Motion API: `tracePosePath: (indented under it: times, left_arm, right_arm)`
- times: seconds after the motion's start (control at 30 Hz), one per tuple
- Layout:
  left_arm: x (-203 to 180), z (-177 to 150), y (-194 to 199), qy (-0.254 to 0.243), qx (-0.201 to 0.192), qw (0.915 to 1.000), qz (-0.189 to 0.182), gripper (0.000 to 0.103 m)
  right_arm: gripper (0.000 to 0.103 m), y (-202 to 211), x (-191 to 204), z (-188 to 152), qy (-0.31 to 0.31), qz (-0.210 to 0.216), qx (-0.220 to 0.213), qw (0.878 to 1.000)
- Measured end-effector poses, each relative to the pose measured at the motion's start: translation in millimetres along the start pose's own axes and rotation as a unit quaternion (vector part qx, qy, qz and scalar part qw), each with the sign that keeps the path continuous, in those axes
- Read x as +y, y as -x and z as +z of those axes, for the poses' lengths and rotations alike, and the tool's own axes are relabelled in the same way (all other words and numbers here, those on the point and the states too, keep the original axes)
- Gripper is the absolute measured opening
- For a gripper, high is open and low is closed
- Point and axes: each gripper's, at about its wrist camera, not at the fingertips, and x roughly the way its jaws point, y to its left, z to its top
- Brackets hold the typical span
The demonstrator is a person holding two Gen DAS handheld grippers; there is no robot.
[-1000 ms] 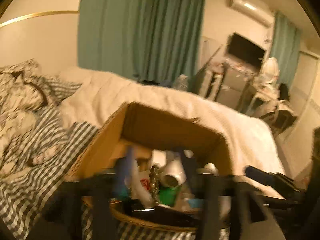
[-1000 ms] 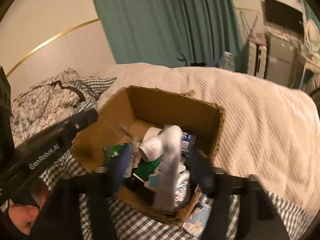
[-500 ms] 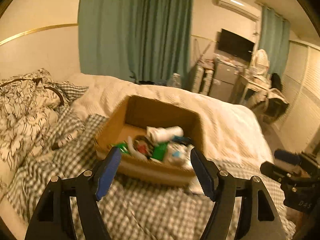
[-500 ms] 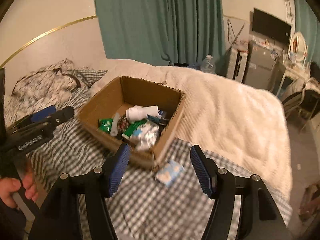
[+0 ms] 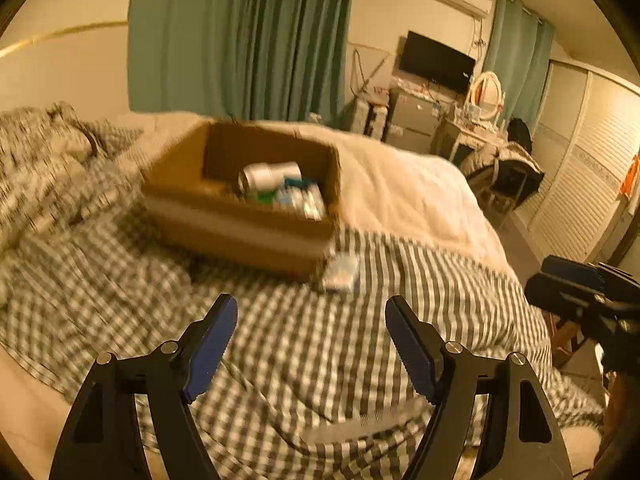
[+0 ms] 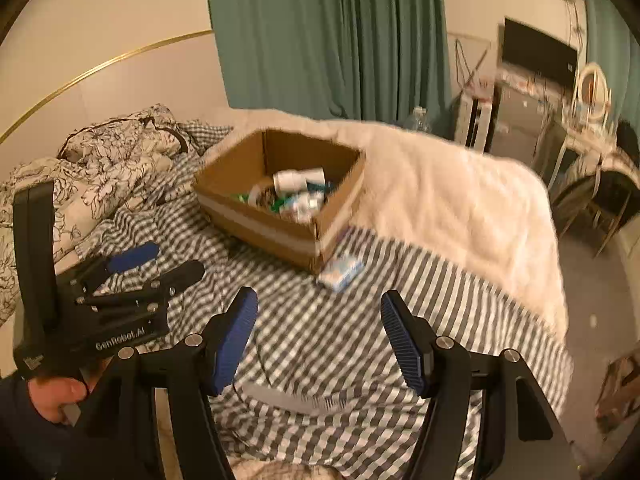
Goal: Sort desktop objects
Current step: 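Move both tools back down to the clear comb and blue-white packet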
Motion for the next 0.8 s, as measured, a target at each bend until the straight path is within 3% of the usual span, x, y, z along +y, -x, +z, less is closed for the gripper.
tracePosePath:
  times: [0.2, 0.33, 0.43, 0.6, 0.67, 0.77, 0.8]
  left_arm:
    - [-7, -51, -57, -0.019, 0.028, 0.9991, -0.027, 0.079]
    - [-15, -77, -92, -0.048, 0.053, 0.9964, -0.046, 0.079]
    - [-23, -93, -106, -0.078, 0.068, 0.9918, -0.074, 0.079]
    - [-45, -110, -116, -0.141, 0.102, 0.9750, -0.139, 0.079]
    - [-56, -118, -117, -0.171, 0.104, 0.9694, -0.143, 0.079]
    - [-60, -124, -120, -0.177, 0.116, 0.9649, -0.156, 0.078]
    - [-59, -125, -120, -0.173, 0.122, 0.9634, -0.165, 0.072]
  right_arm:
    - [0.064, -47, -41, -57, -0.036, -0.009, 0.015, 0.999]
    - [0.064, -67, -59, -65, -0.042, -0.004, 0.048, 0.998]
    - [0.064, -72, -66, -62, -0.031, -0.009, 0.051, 0.998]
    - [0.064, -86, -80, -66, -0.059, 0.020, 0.078, 0.995]
    - [0.064, -89, -83, -68, -0.070, 0.027, 0.089, 0.993]
    - [0.064, -91, -80, -68, -0.069, 0.022, 0.094, 0.993]
    - [0.064, -91, -79, -68, -0.067, 0.021, 0.094, 0.993]
